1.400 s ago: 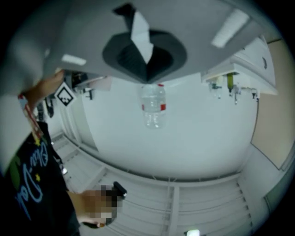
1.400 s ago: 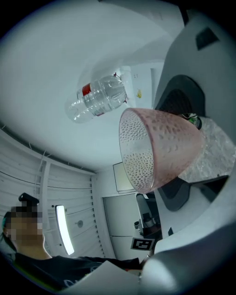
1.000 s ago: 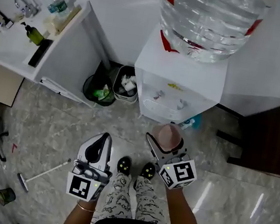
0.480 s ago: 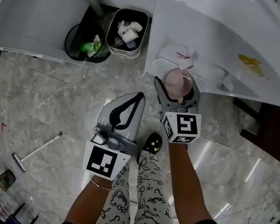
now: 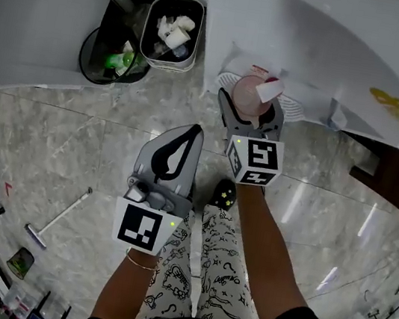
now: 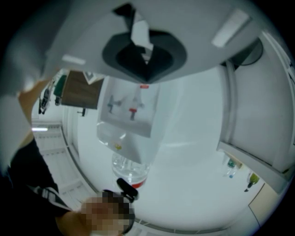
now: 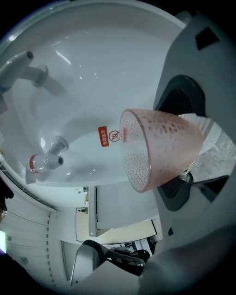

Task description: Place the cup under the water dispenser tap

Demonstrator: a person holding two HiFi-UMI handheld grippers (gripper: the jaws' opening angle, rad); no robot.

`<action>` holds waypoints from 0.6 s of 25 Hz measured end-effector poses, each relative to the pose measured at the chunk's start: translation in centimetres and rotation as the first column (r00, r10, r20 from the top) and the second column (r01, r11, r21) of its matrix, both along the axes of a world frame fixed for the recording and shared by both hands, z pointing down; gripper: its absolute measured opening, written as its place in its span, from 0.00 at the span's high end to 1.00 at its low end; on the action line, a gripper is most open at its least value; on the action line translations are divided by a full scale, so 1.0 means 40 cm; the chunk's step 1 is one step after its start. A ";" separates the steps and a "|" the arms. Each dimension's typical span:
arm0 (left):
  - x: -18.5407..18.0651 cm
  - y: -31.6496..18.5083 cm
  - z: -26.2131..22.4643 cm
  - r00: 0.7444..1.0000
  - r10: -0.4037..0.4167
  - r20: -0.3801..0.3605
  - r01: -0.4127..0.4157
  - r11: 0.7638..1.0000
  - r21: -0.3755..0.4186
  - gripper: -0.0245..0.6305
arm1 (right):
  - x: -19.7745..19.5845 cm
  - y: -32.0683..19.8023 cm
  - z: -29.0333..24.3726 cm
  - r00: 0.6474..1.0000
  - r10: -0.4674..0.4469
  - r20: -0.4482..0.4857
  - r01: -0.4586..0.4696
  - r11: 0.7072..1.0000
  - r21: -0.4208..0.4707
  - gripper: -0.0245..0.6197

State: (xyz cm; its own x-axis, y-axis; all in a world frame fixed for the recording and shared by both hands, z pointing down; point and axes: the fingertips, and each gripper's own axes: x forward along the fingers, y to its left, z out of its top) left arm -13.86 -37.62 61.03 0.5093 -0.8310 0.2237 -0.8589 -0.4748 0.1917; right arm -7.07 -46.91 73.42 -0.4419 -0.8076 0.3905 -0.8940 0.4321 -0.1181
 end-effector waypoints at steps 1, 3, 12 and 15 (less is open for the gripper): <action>0.003 -0.001 -0.001 1.000 0.003 -0.004 -0.003 1.000 -0.002 0.98 | 0.000 -0.004 0.002 1.000 0.013 0.000 -0.013 1.000 -0.006 0.41; 0.008 -0.004 -0.001 1.000 0.014 -0.003 -0.014 1.000 -0.004 0.98 | 0.001 -0.016 0.006 0.999 0.050 -0.007 -0.050 0.999 -0.013 0.41; 0.018 -0.003 -0.005 0.998 0.020 -0.052 -0.023 0.999 -0.045 0.98 | -0.001 -0.024 0.030 0.989 0.062 -0.133 -0.071 0.995 -0.064 0.41; 0.014 0.005 -0.009 0.999 0.025 -0.048 -0.027 0.998 -0.048 0.98 | -0.004 -0.017 0.046 0.975 0.005 -0.223 -0.023 0.997 -0.078 0.41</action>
State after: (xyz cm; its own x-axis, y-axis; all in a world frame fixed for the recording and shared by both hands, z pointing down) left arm -13.32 -37.40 60.68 0.5418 -0.8061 0.2382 -0.8357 -0.4862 0.2553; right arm -7.21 -47.58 75.27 -0.3258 -0.7755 0.5408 -0.9075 0.4169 0.0512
